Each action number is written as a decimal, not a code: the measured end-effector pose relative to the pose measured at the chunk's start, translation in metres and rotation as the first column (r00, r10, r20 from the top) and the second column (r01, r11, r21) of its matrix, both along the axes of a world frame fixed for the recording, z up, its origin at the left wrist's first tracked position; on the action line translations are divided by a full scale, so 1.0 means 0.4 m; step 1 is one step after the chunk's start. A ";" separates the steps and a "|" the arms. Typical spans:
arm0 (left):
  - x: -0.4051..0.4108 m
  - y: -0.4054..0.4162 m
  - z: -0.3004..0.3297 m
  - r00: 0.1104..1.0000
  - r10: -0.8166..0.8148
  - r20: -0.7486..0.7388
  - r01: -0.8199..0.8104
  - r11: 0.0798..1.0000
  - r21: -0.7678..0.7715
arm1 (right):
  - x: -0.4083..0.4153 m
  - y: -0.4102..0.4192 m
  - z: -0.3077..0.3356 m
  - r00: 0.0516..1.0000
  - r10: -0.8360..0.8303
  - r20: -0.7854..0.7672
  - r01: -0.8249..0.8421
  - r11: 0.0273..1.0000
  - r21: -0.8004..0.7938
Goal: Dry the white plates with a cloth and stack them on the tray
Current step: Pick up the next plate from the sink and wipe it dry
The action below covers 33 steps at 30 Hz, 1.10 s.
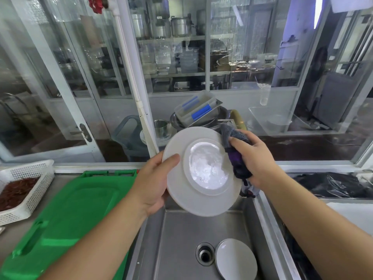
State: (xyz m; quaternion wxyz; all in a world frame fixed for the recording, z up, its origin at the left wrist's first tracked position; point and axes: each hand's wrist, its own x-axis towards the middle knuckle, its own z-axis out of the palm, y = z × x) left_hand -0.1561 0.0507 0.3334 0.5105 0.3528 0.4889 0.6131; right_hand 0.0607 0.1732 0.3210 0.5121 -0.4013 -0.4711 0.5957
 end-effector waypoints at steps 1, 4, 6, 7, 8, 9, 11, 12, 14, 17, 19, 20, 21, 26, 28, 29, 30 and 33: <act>0.006 -0.002 -0.001 1.000 0.025 -0.009 -0.024 1.000 0.020 | -0.004 -0.002 0.001 1.000 -0.011 -0.002 0.011 1.000 -0.013; 0.025 -0.003 0.003 0.995 0.095 0.005 -0.095 0.992 0.086 | -0.020 -0.015 -0.020 0.996 -0.073 -0.053 0.069 0.995 -0.074; 0.038 0.002 0.009 0.988 0.144 0.048 -0.149 0.981 0.128 | -0.039 -0.029 -0.052 0.989 -0.094 -0.112 0.078 0.988 -0.137; 0.045 0.005 0.011 0.983 0.166 0.073 -0.175 0.974 0.142 | -0.052 -0.036 -0.073 0.984 -0.100 -0.147 0.073 0.981 -0.178; 0.052 0.009 0.009 0.978 0.185 0.098 -0.199 0.968 0.150 | -0.064 -0.045 -0.095 0.975 -0.107 -0.193 0.063 0.974 -0.219; 0.058 0.013 0.003 0.974 0.198 0.115 -0.214 0.964 0.158 | -0.079 -0.054 -0.116 0.961 -0.115 -0.251 0.049 0.966 -0.255; 0.071 0.018 -0.013 0.969 0.198 0.150 -0.222 0.960 0.169 | -0.099 -0.070 -0.156 0.918 -0.148 -0.367 0.028 0.949 -0.314; 0.076 0.017 -0.021 0.968 0.185 0.170 -0.214 0.961 0.173 | -0.105 -0.075 -0.171 0.897 -0.177 -0.404 0.032 0.940 -0.340; 0.079 0.012 -0.039 0.973 0.135 0.186 -0.168 0.970 0.174 | -0.105 -0.077 -0.186 0.880 -0.216 -0.424 0.048 0.927 -0.371; 0.068 0.008 -0.052 0.982 0.037 0.187 -0.062 0.989 0.132 | -0.089 -0.059 -0.178 0.907 -0.226 -0.356 0.094 0.932 -0.351; 0.048 0.012 -0.049 0.983 -0.018 0.181 0.003 0.997 0.081 | -0.072 -0.042 -0.159 0.923 -0.258 -0.284 0.164 0.934 -0.318; 0.037 0.014 -0.043 0.979 -0.049 0.200 0.039 0.998 0.057 | -0.063 -0.034 -0.148 0.927 -0.281 -0.249 0.205 0.935 -0.291; 0.027 0.015 -0.036 0.969 -0.076 0.235 0.070 0.997 0.036 | -0.054 -0.028 -0.135 0.928 -0.298 -0.223 0.238 0.935 -0.262; -0.003 0.018 -0.026 0.940 -0.109 0.324 0.126 0.991 -0.031 | -0.021 -0.011 -0.068 0.961 -0.247 -0.128 0.228 0.963 -0.147; -0.007 0.021 -0.026 0.944 -0.111 0.311 0.125 0.992 -0.026 | -0.015 -0.008 -0.050 0.969 -0.219 -0.113 0.208 0.973 -0.100; -0.009 0.022 -0.026 0.947 -0.106 0.304 0.115 0.993 -0.013 | -0.013 -0.005 -0.046 0.970 -0.215 -0.112 0.206 0.975 -0.085; -0.010 0.023 -0.027 0.949 -0.104 0.298 0.106 0.994 0.007 | -0.012 -0.003 -0.045 0.970 -0.211 -0.117 0.202 0.976 -0.083; 0.003 0.021 -0.031 0.957 -0.083 0.279 0.066 0.995 0.070 | -0.019 0.000 -0.058 0.967 -0.212 -0.144 0.193 0.972 -0.132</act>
